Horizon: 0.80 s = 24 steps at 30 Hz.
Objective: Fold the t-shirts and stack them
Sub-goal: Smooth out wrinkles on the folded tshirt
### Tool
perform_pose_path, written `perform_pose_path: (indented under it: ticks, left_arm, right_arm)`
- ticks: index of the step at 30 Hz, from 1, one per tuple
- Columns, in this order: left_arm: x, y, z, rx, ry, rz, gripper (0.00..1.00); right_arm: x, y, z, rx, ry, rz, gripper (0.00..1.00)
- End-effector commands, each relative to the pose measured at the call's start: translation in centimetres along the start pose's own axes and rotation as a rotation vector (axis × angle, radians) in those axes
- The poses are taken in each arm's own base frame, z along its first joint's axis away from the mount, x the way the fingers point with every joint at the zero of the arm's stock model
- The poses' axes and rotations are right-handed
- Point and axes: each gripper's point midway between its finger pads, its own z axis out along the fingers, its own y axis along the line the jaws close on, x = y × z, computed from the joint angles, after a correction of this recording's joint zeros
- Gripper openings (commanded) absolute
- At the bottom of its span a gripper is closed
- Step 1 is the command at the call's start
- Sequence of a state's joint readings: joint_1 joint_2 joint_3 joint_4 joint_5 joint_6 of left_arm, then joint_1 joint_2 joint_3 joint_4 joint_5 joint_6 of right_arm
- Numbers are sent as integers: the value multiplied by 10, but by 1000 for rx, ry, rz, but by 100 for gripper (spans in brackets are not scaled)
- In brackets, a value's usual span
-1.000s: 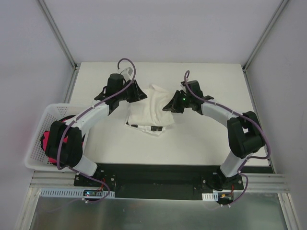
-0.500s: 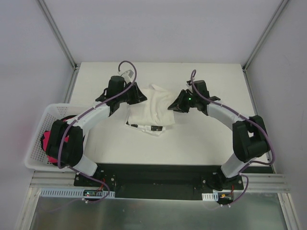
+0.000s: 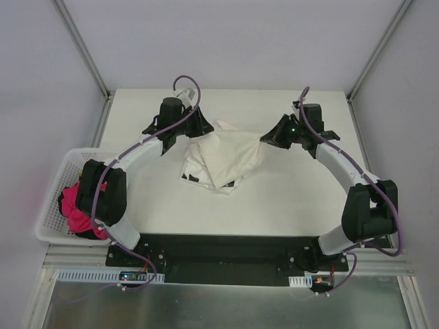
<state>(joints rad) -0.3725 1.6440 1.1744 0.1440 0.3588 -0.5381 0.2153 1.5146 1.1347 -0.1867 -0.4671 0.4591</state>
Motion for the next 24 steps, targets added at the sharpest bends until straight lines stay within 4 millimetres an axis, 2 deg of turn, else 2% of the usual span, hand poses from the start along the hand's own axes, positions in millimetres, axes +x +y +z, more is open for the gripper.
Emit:
perform_pose_path:
  ticks: [1,3,5,6,7,10,12,17,19,20,21,22,23,24]
  left_arm:
    - [-3,-2,6,20,-1,18,24]
    - [0,1,7,13,3,17,24]
    - [1,1,7,12,4,16,24]
    - [1,2,7,12,5,17,24]
    - [1,2,7,13,6,17,24]
    - [2,1,7,19,12,17,24]
    - [6,2,7,21,20,15,24]
    - [13,3,1,15,31,-1,24]
    - [14,-3,-8,22,23,-30,24]
    - [23,2,-11,9,34,-52,23]
    - [18,-7,-19,28,2,-53,24]
    - [21,-11,-23,38,-7,-67,24]
    - [32,-4,-25,17,-6,-72,24]
    - [30,-8,-30,24,-29,-63,24]
  right_arm:
    - [12,7,11,-27,29,-5,1]
    - [17,9,18,-41,44,1,1]
    - [20,10,21,-48,61,3,7]
    - [22,8,25,-46,74,13,21]
    - [22,8,26,-46,80,20,28]
    - [23,3,25,-25,78,20,46]
    - [16,0,23,-12,54,22,55]
    - [-4,4,16,-20,4,18,58]
    - [-10,7,12,-30,-1,16,59]
    - [-16,7,8,-33,-15,15,59]
    - [-18,6,6,-30,-23,15,60]
    - [-20,4,2,-24,-31,12,60]
    - [-27,-3,-1,-3,-60,-2,60]
    - [-28,-6,-6,10,-74,-9,60]
